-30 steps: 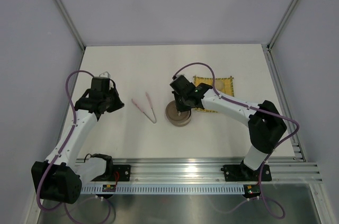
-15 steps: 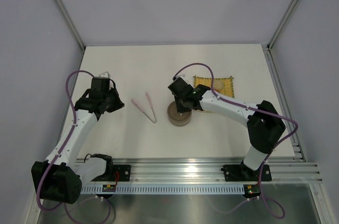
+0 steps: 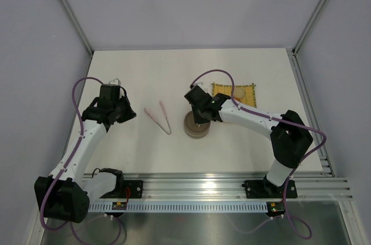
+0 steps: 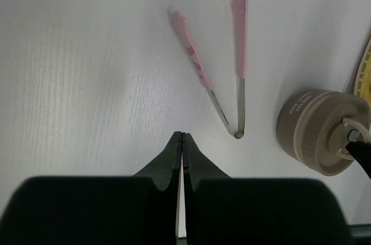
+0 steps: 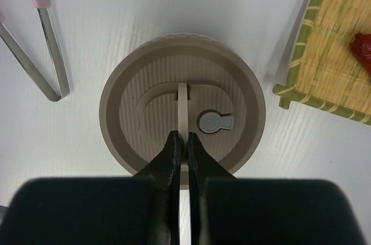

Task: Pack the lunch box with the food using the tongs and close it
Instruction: Close the box lid on the packing box.

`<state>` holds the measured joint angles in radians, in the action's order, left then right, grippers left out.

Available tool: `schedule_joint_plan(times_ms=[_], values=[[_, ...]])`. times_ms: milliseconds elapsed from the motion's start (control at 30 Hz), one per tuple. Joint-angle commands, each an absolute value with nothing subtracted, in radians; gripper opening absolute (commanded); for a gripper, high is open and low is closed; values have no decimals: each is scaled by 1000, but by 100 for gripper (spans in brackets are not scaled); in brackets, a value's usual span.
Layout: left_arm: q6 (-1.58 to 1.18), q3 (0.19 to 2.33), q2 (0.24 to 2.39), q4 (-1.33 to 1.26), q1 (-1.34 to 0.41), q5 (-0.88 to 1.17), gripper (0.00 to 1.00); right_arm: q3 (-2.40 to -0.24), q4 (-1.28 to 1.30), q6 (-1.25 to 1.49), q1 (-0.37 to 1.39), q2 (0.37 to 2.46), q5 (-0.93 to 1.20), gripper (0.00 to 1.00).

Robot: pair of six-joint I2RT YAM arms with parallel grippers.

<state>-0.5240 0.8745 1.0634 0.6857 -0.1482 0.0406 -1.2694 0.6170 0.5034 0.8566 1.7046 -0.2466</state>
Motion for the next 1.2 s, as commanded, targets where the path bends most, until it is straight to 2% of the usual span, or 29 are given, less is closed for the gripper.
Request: schedule_joint_plan(times_ms=[0, 367, 667, 967, 1167], values=[[-520, 885, 1062, 655, -144, 60, 0, -1281, 592, 512, 865, 1710, -268, 0], [-522, 891, 1071, 650, -144, 61, 0, -1348, 687, 500, 880, 1759, -359, 0], [-517, 893, 1077, 652, -143, 58, 0, -1295, 603, 514, 881, 1772, -256, 0], [-520, 887, 1078, 641, -144, 66, 0, -1347, 706, 486, 911, 1804, -420, 0], [-520, 881, 1072, 644, -144, 67, 0, -1315, 673, 503, 931, 1830, -433, 0]])
